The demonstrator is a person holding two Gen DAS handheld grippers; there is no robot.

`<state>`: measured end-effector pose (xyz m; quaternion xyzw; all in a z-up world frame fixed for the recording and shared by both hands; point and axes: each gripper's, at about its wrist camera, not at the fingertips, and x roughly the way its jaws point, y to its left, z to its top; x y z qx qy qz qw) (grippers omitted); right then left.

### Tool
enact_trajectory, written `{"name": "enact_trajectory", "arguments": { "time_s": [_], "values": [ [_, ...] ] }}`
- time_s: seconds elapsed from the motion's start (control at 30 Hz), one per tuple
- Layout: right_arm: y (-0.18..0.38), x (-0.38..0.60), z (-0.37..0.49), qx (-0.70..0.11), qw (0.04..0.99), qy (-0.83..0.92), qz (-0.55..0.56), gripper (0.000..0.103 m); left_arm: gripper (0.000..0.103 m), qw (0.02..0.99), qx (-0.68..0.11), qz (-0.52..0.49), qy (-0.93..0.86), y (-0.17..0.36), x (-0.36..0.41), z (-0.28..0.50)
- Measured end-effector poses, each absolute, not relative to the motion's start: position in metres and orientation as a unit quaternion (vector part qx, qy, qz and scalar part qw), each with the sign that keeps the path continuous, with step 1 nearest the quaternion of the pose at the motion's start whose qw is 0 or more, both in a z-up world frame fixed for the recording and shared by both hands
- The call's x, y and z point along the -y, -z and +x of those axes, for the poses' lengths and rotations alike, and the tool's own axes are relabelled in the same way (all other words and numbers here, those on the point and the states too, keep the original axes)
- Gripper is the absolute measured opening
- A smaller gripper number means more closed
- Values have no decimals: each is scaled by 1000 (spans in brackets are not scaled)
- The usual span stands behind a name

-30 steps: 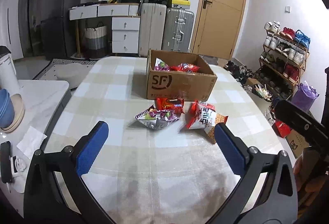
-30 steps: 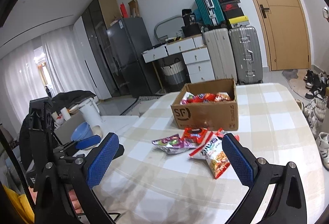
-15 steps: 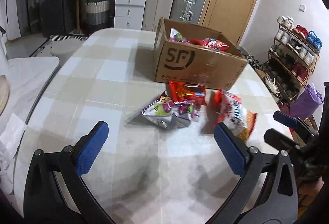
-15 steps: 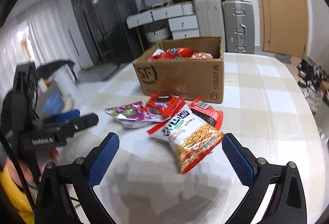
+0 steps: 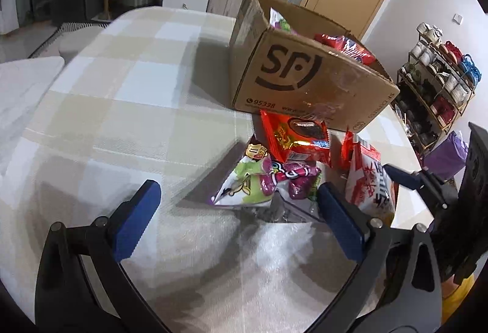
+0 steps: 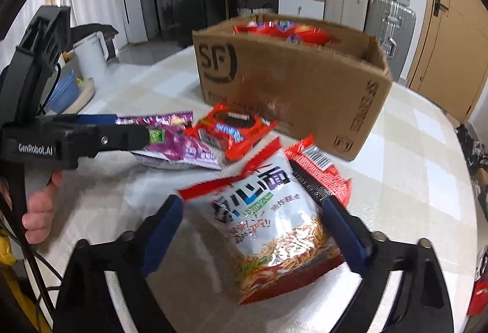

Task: Organize snacks
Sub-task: 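Grasp the purple candy bag with the left tool while the right tool grasps the white noodle-snack bag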

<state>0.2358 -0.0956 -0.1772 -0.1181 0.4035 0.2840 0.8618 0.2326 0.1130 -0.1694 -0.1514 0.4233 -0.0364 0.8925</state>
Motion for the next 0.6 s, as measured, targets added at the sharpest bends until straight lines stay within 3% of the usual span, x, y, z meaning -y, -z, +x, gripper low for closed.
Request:
{"name": "enact_trajectory", "arguments": {
  "time_s": [0.13,0.2,0.43,0.53,0.6],
  "values": [
    [180,96,236,-406,860,-288,-110,79,102,884,-434,-166,53,176,-113,240],
    [182,98,238,-414,856,-292,-98,56,102,880,-439,-170,60,181,-112,244],
    [183,106,232,-417,857,-294,-63,50,99,884,-430,-169,70,186,-112,250],
    [181,112,230,-415,859,-299,-36,50,80,882,-423,-183,94,185,-114,250],
    [180,118,228,-416,857,-305,-14,50,59,878,-418,-201,115,185,-114,250]
  ]
}}
